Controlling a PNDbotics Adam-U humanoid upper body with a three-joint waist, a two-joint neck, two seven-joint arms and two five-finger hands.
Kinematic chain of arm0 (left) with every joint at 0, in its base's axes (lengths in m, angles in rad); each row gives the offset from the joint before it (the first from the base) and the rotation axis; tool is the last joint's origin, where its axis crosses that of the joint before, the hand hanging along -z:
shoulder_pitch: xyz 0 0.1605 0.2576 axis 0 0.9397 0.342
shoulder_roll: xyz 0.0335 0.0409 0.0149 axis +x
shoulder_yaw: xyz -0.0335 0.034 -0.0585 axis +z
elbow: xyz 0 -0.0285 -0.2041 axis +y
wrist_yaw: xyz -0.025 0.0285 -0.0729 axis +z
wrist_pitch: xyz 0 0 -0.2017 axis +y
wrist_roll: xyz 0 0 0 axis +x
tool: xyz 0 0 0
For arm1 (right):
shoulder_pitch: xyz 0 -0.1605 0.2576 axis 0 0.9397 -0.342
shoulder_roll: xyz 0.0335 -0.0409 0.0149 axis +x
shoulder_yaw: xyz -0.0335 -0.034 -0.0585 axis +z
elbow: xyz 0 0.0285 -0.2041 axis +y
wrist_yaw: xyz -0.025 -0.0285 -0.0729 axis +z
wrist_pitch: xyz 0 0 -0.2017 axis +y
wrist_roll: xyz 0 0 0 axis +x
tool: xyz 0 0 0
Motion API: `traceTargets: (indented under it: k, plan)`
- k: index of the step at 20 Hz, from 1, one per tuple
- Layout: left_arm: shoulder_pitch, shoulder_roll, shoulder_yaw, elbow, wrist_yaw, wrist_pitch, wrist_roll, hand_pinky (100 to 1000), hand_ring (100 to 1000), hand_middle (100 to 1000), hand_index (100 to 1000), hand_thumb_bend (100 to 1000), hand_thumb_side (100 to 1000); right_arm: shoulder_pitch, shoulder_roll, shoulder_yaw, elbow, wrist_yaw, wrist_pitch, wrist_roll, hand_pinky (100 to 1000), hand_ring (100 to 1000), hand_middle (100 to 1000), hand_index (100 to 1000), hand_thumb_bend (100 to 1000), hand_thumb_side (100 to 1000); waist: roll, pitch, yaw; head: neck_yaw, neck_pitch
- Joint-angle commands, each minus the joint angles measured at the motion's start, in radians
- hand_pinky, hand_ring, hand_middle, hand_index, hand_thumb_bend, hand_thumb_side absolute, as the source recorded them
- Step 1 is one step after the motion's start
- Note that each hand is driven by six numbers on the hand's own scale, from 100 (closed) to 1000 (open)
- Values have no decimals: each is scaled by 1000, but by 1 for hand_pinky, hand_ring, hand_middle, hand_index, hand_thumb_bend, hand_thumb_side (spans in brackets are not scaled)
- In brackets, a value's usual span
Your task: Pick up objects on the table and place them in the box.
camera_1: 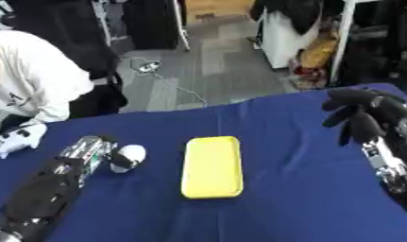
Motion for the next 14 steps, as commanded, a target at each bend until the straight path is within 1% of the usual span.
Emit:
traceTargets:
  k: [1, 5, 6, 7, 14]
  plan:
    - [-16, 16, -5, -30, -7, -10, 94, 100, 100, 100, 213, 100, 844, -20, -9, -5, -16, -3, -4, 0, 379, 578, 661, 830, 100, 903, -4, -12, 1, 7, 2]
    - [-18, 19, -7, -33, -12, -22, 174, 100, 100, 100, 197, 100, 841, -20, -10, -5, -16, -2, -4, 0, 380, 578, 661, 829, 100, 904, -4, -12, 1, 8, 2]
    - [-19, 20, -8, -37, -9, -26, 188, 100, 100, 100, 196, 100, 941, -19, -10, -5, -16, -2, -4, 0, 380, 578, 661, 829, 100, 903, -4, -12, 1, 8, 2]
    - [-21, 20, -9, -42, -5, -30, 199, 100, 100, 100, 196, 100, 839, -19, -10, -5, -16, -2, -4, 0, 380, 578, 661, 829, 100, 904, -4, -13, 2, 8, 2]
    - [-31, 17, -35, -102, 47, -78, 210, 100, 100, 100, 196, 100, 840, -18, -11, -5, -16, -1, -4, 1, 380, 578, 661, 829, 100, 904, -4, -14, 3, 13, 3]
